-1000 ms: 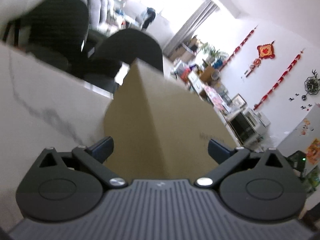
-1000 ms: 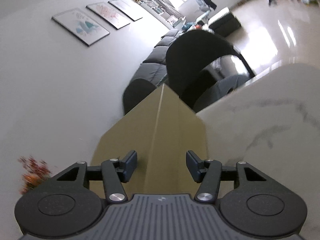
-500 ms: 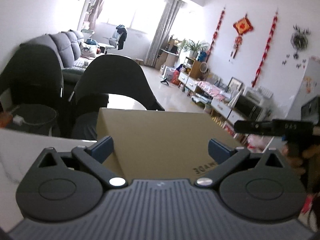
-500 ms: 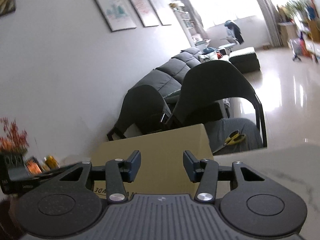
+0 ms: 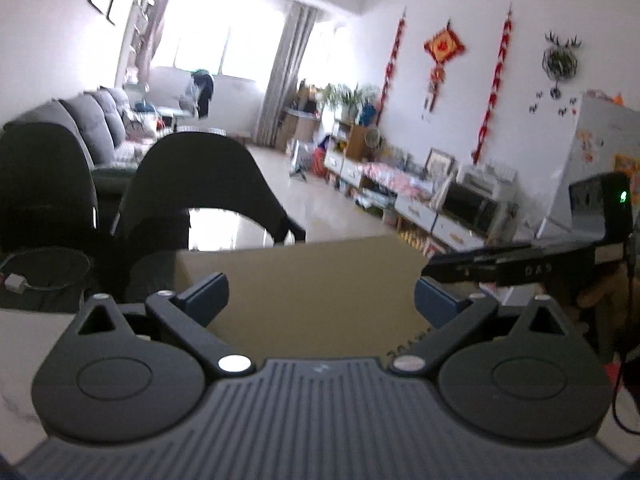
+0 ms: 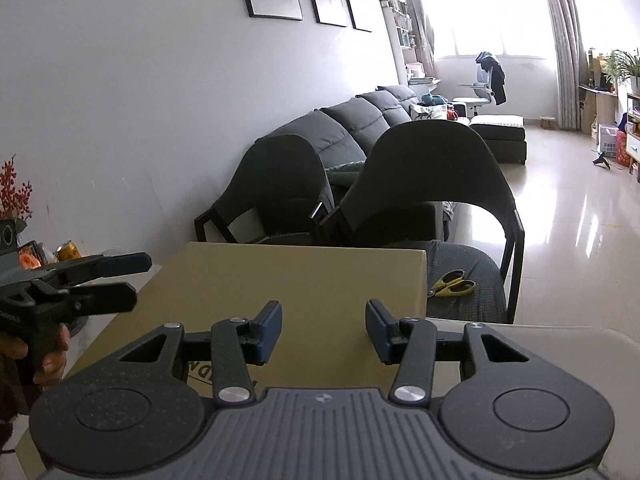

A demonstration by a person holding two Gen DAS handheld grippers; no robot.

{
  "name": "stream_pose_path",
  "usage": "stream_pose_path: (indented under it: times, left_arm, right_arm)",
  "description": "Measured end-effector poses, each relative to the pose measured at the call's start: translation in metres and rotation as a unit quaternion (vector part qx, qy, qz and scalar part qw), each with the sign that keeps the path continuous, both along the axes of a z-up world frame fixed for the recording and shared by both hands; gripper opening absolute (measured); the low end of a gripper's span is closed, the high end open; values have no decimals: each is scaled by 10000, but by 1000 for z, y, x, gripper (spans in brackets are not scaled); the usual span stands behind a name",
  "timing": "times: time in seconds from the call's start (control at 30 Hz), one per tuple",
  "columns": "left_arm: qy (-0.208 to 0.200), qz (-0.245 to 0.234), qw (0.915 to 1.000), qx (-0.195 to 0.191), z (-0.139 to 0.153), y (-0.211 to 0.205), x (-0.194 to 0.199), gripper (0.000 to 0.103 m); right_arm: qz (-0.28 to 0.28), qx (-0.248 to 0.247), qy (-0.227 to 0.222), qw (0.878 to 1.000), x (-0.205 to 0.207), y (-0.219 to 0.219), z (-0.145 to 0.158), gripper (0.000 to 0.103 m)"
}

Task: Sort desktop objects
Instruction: 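Open both grippers and release the lid edges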

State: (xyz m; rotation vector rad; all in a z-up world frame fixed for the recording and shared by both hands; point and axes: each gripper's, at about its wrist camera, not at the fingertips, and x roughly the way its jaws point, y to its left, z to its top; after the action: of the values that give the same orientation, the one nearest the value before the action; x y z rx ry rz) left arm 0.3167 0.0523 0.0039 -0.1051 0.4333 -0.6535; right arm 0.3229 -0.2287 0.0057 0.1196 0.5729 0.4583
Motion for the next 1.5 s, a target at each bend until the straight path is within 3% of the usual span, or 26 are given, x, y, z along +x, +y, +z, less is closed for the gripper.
stream_pose_path:
  times: [0.47,0.63,0.97,1.5]
  left_arm:
    - [-6,-24,9998,196,-8,-4,-2,102]
    - [142,-38,9999,5,-1,-5,-11,102]
    - [-135,-406,9989,171,9,-9,-66,103]
    - [-32,-584,9982,161,-7,-7,-105,103]
  right_arm:
    - [26,-101,37,9999,6,2,0,51]
    - [-38,-532,-31,9986,-1,15,2,51]
    - [2,-640,-249,9976,-60,23,13,52]
    - [-347,-406,-187,9984,-131,16,-1,52]
